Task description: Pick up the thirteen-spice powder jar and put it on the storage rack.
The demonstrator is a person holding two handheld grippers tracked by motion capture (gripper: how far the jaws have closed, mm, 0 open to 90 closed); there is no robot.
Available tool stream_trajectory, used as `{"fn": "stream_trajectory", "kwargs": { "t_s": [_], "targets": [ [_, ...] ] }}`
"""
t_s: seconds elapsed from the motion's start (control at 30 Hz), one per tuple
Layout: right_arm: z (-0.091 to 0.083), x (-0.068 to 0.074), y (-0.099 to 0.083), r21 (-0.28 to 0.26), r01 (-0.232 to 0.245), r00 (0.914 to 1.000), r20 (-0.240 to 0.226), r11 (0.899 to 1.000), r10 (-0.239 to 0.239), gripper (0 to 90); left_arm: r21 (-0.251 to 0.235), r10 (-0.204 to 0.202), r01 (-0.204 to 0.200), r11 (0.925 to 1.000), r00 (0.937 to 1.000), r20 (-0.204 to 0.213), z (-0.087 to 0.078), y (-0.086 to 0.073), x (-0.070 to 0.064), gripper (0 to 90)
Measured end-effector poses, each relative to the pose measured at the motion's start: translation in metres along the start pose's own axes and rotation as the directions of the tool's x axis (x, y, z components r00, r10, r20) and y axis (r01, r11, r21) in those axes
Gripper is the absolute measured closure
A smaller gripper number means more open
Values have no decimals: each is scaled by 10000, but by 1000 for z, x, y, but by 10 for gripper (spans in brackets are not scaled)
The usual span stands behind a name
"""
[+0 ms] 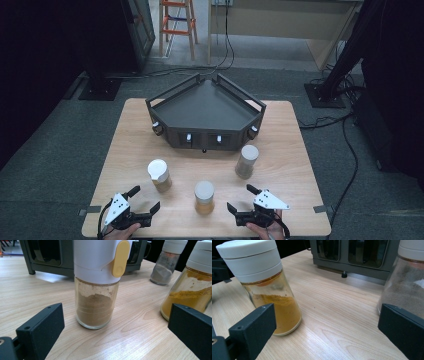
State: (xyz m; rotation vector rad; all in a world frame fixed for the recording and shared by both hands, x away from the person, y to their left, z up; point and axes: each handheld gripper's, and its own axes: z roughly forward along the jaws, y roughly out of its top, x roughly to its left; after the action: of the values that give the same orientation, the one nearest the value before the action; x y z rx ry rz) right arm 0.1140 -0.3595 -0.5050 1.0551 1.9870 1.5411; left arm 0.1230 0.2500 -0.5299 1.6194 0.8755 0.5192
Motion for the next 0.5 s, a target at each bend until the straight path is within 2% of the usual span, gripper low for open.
{"fn": "stream_trajectory", "kwargs": {
  "t_s": [0.5],
  "targets": [
    [-1,0,-1,-56,-173,9998,-75,9998,172,17,44,-36,37,10000,10000,-26,1,0,-1,4]
  ]
}}
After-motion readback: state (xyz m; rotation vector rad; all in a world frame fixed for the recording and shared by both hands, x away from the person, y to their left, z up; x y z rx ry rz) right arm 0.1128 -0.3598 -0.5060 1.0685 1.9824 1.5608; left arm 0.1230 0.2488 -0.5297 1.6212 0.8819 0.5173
